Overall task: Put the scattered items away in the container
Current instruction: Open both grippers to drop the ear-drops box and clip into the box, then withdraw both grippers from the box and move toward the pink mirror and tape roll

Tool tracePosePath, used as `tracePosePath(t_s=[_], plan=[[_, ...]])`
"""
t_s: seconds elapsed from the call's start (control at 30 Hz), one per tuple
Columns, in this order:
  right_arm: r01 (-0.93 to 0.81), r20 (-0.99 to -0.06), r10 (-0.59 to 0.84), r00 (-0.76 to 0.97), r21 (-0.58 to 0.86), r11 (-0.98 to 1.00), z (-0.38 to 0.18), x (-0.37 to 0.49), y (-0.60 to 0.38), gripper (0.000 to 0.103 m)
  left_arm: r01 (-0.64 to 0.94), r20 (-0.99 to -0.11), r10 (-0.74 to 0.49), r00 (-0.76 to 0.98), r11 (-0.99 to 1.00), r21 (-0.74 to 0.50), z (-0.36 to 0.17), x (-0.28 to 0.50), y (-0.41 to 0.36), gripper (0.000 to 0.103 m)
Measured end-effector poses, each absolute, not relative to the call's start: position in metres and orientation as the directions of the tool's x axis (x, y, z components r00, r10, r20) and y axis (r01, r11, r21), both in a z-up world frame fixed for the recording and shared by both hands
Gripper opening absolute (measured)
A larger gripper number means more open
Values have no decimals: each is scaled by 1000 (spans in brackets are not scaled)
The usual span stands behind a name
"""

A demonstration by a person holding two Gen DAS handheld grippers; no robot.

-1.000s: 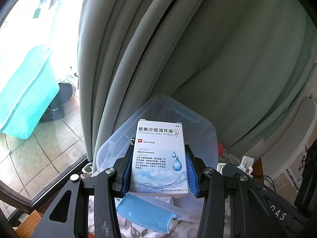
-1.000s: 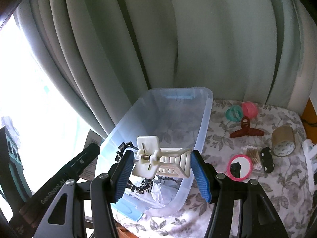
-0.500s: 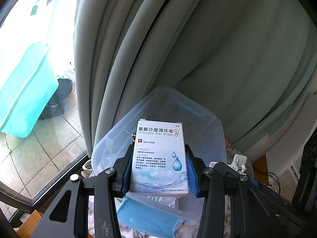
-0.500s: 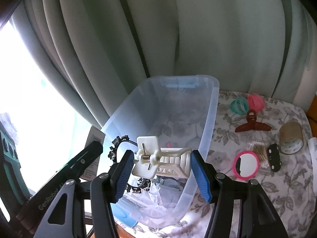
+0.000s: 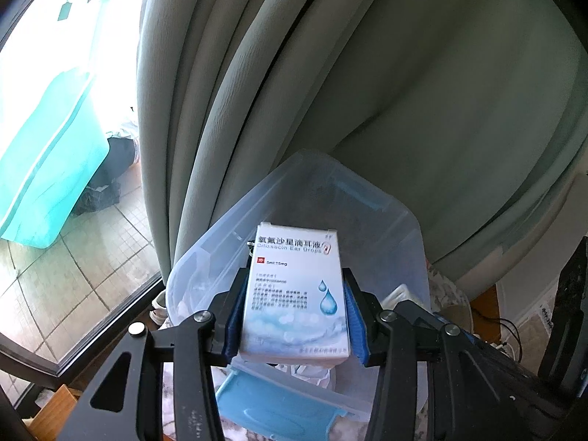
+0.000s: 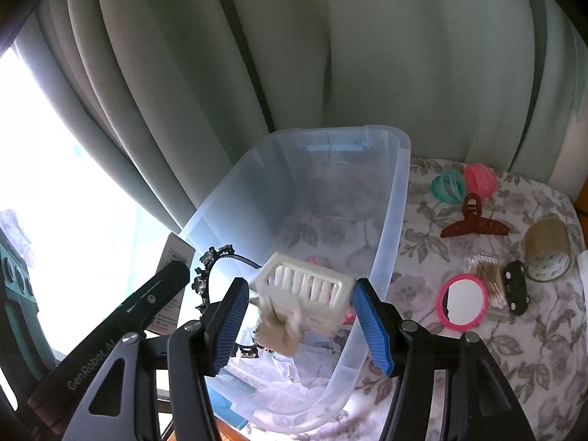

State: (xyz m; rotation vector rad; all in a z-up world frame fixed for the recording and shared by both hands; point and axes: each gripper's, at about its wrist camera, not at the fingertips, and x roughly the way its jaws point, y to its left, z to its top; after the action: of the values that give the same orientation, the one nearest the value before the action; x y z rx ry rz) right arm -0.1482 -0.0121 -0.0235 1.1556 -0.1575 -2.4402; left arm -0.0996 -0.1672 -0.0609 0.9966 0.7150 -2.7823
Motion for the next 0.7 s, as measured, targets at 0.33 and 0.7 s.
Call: tracePosePath(t_s=[0.33, 0.7], plan=[[330, -710, -427, -559, 282, -901, -25, -150, -10, 63, 263, -628, 54, -776, -878, -400, -60, -98, -162, 63], [324, -710, -432, -556, 293, -900, -23, -148, -6, 63, 262, -628, 56, -776, -877, -402, -48, -97, -150, 69]])
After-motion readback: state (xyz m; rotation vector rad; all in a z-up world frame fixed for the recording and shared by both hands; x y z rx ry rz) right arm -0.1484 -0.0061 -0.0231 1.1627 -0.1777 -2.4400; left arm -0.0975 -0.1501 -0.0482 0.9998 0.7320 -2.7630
